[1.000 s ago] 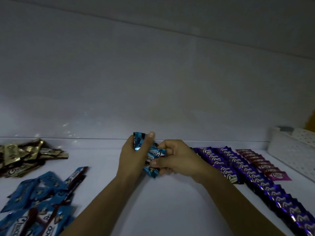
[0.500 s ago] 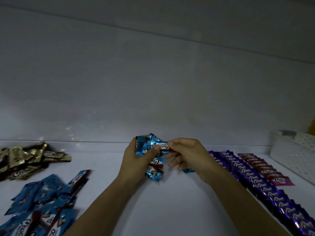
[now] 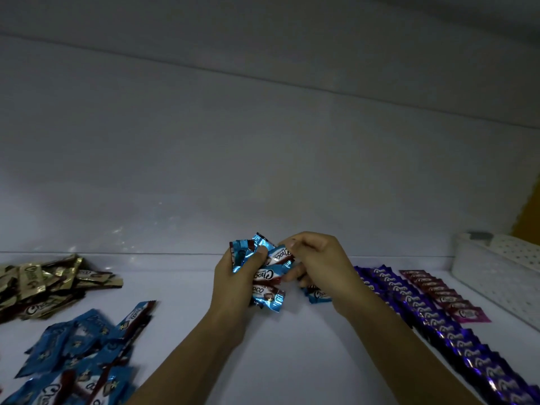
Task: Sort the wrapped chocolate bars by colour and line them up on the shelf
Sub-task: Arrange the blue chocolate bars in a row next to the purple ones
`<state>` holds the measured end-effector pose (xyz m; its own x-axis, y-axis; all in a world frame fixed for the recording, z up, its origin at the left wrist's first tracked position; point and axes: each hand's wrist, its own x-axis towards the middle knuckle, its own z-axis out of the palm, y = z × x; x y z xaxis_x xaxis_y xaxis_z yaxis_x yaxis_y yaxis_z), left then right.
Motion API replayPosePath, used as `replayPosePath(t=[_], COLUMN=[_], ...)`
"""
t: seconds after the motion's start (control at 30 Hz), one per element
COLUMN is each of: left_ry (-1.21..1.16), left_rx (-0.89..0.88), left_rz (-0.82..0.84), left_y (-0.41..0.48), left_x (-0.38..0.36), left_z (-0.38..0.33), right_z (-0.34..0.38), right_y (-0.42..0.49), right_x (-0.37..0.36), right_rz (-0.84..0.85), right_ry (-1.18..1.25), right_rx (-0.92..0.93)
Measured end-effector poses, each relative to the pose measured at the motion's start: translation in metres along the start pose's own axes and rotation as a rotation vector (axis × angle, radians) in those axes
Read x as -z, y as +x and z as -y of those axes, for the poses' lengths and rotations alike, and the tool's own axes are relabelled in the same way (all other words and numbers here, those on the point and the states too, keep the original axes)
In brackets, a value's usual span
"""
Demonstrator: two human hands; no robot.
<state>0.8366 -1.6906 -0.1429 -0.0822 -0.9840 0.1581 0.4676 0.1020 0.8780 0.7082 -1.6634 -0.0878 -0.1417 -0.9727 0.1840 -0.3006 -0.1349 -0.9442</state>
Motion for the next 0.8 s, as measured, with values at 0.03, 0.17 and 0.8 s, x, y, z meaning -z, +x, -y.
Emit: replayPosePath(t=[0.03, 0.17, 0.8], left_ry=[-0.017, -0.045, 0.158], left_rx=[0.018, 0.046, -0.008], left_rz=[0.003, 0.000, -0.050], left_y=[-0.003, -0.016, -0.021], left_x=[-0.002, -0.010, -0.011], left_z=[0.001, 0.009, 0.011], right_z=[0.000, -0.009, -0.038], right_y=[-0.001, -0.009, -0.021], right_x=[0.002, 0.022, 0.043], right_rz=[-0.031, -0.217, -0.374], right_ry=[0.009, 0.256, -0.022], right_rx=[-0.006, -0.103, 0.030])
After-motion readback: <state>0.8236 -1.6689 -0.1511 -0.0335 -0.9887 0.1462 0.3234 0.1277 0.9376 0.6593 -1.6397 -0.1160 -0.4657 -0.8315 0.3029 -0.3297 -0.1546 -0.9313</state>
